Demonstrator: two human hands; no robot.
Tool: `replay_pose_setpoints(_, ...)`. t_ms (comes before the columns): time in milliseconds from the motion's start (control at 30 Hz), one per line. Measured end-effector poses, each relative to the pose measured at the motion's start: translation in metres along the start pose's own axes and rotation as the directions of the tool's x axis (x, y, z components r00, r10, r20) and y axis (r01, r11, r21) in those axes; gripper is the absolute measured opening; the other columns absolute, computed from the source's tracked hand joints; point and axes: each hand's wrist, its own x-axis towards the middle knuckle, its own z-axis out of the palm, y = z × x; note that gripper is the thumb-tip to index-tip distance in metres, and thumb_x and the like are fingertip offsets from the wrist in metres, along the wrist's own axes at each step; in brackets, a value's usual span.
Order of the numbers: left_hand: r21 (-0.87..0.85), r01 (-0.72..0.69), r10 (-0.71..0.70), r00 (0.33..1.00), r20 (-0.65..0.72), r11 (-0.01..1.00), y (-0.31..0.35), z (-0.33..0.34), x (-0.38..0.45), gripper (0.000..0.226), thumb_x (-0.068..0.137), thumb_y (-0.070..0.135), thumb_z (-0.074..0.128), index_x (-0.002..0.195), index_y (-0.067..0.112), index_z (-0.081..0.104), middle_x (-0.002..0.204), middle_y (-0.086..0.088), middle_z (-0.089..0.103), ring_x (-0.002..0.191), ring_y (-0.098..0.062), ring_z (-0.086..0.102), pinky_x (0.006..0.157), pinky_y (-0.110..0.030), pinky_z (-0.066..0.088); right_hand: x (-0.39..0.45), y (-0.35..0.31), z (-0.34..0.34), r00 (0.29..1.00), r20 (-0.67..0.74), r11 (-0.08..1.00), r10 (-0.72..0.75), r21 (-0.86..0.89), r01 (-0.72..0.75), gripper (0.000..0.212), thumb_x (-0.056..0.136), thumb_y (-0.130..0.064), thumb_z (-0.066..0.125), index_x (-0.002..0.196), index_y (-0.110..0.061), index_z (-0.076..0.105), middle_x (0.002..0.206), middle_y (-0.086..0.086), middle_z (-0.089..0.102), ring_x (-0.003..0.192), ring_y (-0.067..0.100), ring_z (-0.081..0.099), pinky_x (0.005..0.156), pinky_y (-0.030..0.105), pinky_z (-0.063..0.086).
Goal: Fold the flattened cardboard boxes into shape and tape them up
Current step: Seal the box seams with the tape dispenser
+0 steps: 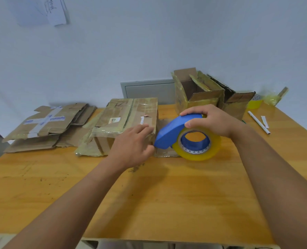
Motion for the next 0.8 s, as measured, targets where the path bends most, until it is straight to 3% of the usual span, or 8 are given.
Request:
replay_pose_setpoints(100,0.012,-0.029,0.029,0.999,-0.013,1.0,0.003,-0.002,-0.003,0.06,0.084,0.039,0.053,0.141,0.019,0.05,0.143,0.001,0.052,0.125,-0.022,0.051,0.1,-0.036,0.044,0.004,-0.004,0.002,0.997,0.056,0.992,0.06,-0.117,-0.053,0.034,0.069,-0.054,0.071,0.102,-0.048,0.072,0.109,-0.021,0.068,0.094,0.0,0.066,0.072,0.011,0.049)
replay_pose_setpoints(167,0.05,-0.039,0.04,0.999,-0.01,0.998,0.004,-0.002,-0.003,0.058,0.085,0.037,0.056,0.14,0.018,0.05,0.14,0.001,0.053,0.123,-0.021,0.049,0.1,-0.034,0.043,-0.001,0.005,0.006,0.99,0.077,0.97,0.121,-0.219,-0.102,0.04,0.066,-0.059,0.071,0.105,-0.05,0.07,0.112,-0.022,0.065,0.096,0.002,0.065,0.081,0.023,0.052)
replay_pose_setpoints(233,0.094,-0.028,0.028,1.0,0.005,0.995,0.006,-0.001,-0.003,0.059,0.086,0.041,0.053,0.141,0.02,0.048,0.141,0.002,0.052,0.124,-0.022,0.048,0.104,-0.036,0.04,-0.011,0.017,0.009,0.991,-0.018,0.974,0.135,-0.182,-0.136,0.043,0.067,-0.059,0.07,0.108,-0.049,0.068,0.119,-0.022,0.062,0.105,0.004,0.062,0.088,0.028,0.05)
replay_pose_setpoints(300,0.153,-0.007,0.005,1.0,0.017,0.988,0.007,0.001,-0.002,0.061,0.086,0.05,0.046,0.142,0.024,0.045,0.144,0.005,0.05,0.124,-0.025,0.048,0.107,-0.04,0.036,-0.021,0.026,0.011,0.978,-0.17,0.983,0.12,-0.119,-0.141,0.045,0.069,-0.059,0.069,0.112,-0.048,0.066,0.121,-0.023,0.06,0.108,0.004,0.06,0.084,0.024,0.047)
replay_pose_setpoints(400,0.216,0.038,-0.047,0.998,0.035,0.976,0.009,0.005,-0.002,0.066,0.087,0.066,0.032,0.142,0.031,0.041,0.147,0.008,0.047,0.128,-0.034,0.047,0.109,-0.045,0.034,-0.03,0.035,0.026,0.915,-0.387,0.987,0.117,-0.056,-0.15,0.053,0.07,-0.061,0.068,0.12,-0.044,0.063,0.119,-0.021,0.059,0.103,0.003,0.058,0.074,0.016,0.044)
replay_pose_setpoints(500,0.16,0.111,-0.108,0.994,-0.024,0.981,0.015,0.009,-0.001,0.066,0.087,0.077,0.027,0.129,0.032,0.051,0.137,0.012,0.054,0.121,-0.032,0.049,0.102,-0.043,0.038,-0.031,0.036,0.054,0.822,-0.557,0.991,0.116,0.014,-0.131,0.055,0.073,-0.061,0.068,0.124,-0.042,0.06,0.116,-0.019,0.057,0.099,0.005,0.058,0.07,0.012,0.042)
replay_pose_setpoints(667,0.025,0.274,-0.266,0.948,-0.176,0.961,0.032,0.021,0.006,0.047,0.091,0.067,0.044,0.106,0.025,0.06,0.116,0.008,0.065,0.122,-0.034,0.048,0.104,-0.047,0.033,-0.024,0.033,0.1,0.705,-0.698,0.989,0.124,0.031,-0.143,0.06,0.083,-0.052,0.073,0.136,-0.03,0.055,0.12,-0.013,0.057,0.104,0.011,0.056,0.078,0.023,0.049)
replay_pose_setpoints(800,-0.096,0.331,-0.345,0.891,-0.294,0.939,0.045,0.029,0.008,0.027,0.088,0.04,0.063,0.098,0.016,0.065,0.103,-0.003,0.07,0.123,-0.043,0.051,0.108,-0.057,0.033,-0.023,0.032,0.119,0.63,-0.765,0.984,0.134,0.027,-0.176,0.059,0.085,-0.05,0.074,0.136,-0.031,0.053,0.12,-0.009,0.06,0.102,0.013,0.058,0.076,0.028,0.05)
